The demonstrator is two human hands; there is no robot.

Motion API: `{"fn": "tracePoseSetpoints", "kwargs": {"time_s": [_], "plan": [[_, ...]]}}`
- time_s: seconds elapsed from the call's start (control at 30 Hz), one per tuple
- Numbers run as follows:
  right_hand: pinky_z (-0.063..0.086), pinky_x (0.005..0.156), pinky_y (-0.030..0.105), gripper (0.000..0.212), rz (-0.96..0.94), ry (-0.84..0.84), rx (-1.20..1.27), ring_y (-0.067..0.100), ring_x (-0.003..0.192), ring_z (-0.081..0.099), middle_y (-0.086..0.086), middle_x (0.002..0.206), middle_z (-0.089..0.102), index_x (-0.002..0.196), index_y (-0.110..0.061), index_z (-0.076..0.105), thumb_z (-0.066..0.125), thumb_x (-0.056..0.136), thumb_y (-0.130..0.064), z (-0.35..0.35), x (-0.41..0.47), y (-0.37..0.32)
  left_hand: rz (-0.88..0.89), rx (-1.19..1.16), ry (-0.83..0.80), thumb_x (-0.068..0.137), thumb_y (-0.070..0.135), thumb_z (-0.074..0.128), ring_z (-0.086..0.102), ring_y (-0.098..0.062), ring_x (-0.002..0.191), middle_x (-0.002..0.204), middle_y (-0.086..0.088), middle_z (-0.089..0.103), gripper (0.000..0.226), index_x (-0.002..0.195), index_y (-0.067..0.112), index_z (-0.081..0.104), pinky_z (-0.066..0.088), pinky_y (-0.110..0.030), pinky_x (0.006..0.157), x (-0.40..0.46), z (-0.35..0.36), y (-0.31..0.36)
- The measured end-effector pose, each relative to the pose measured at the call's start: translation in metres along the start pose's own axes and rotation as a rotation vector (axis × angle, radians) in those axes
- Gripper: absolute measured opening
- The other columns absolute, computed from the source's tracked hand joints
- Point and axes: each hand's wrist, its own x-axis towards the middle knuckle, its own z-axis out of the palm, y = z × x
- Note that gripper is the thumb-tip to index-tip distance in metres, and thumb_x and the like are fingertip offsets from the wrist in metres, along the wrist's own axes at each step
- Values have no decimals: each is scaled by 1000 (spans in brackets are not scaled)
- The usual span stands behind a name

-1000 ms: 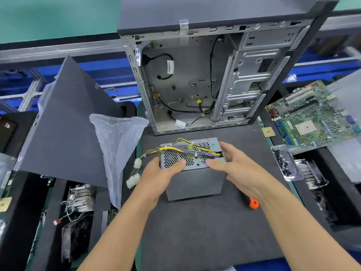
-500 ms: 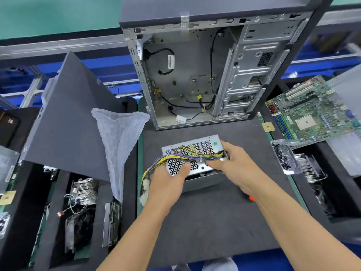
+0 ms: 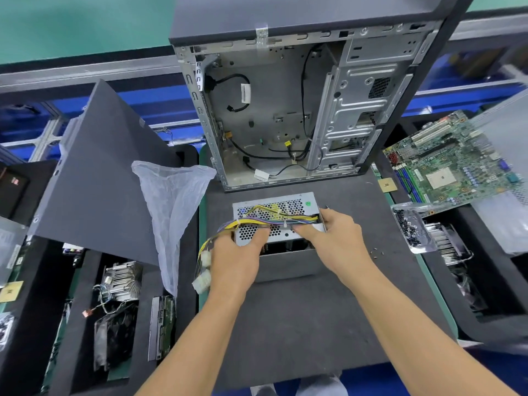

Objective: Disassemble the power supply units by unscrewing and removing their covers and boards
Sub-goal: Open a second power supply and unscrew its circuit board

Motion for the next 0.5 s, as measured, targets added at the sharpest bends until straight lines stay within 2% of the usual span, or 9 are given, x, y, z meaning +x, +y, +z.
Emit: {"fn": "tracePoseSetpoints", "kwargs": {"time_s": [0.1, 0.17, 0.23, 0.3, 0.33, 0.4, 0.47, 0.5], "plan": [[48, 74, 24, 18, -25, -37, -16, 4, 96, 62, -22, 96, 71, 102, -41, 66, 71, 85, -40, 1, -2, 1, 50, 14, -20, 82, 54, 72, 59, 14, 88, 91, 29, 69, 25, 98, 34, 69, 39, -13, 73, -1, -5, -2], [48, 79, 20, 31, -52, -86, 9, -7, 96, 61, -31, 99, 69, 116, -42, 63, 71, 86, -39, -3, -7, 6, 84, 13, -63, 83, 62, 65, 50, 24, 102, 105, 40, 63, 29, 107, 46, 65, 33, -6, 81, -8, -8, -10], [45, 81, 11, 46, -72, -188, 100, -15, 103, 58, -36, 110, 64, 129, -47, 54, 71, 88, -36, -6, -15, 16, 83, -26, -103, 80, 67, 61, 41, 31, 110, 116, 48, 54, 37, 115, 56, 59, 30, -8, 91, -16, -10, -25], [44, 86, 6, 53, -87, -302, 250, -16, 116, 52, -36, 124, 59, 134, -52, 45, 70, 91, -35, -9, -23, 27, 68, -41, -124, 76, 74, 57, 38, 30, 115, 122, 49, 50, 52, 125, 57, 53, 29, -11, 97, -21, -13, -38], [43, 90, 5, 55, -95, -334, 311, -15, 122, 49, -36, 129, 56, 135, -53, 42, 69, 91, -35, -10, -26, 31, 78, -30, -117, 75, 76, 54, 42, 22, 119, 122, 44, 53, 58, 128, 52, 52, 30, -14, 98, -22, -14, -44], [39, 94, 3, 66, -111, -375, 343, -15, 128, 42, -36, 136, 51, 138, -54, 37, 71, 86, -34, -11, -28, 38, 121, 5, -92, 77, 74, 48, 50, -9, 121, 119, 18, 59, 65, 130, 36, 55, 37, -22, 100, -22, -13, -54], [26, 88, -8, 89, -154, -365, 210, -27, 124, 33, -49, 133, 40, 138, -64, 25, 80, 75, -34, -8, -28, 45, 175, 47, -104, 79, 64, 48, 49, -35, 114, 120, -14, 57, 66, 133, 26, 51, 42, -41, 102, -21, -12, -58], [20, 82, -13, 101, -179, -334, 106, -35, 118, 26, -58, 126, 32, 136, -71, 16, 84, 69, -37, -6, -29, 48, 185, 58, -122, 79, 58, 48, 48, -40, 110, 117, -24, 56, 68, 136, 22, 48, 42, -50, 102, -20, -12, -59]]}}
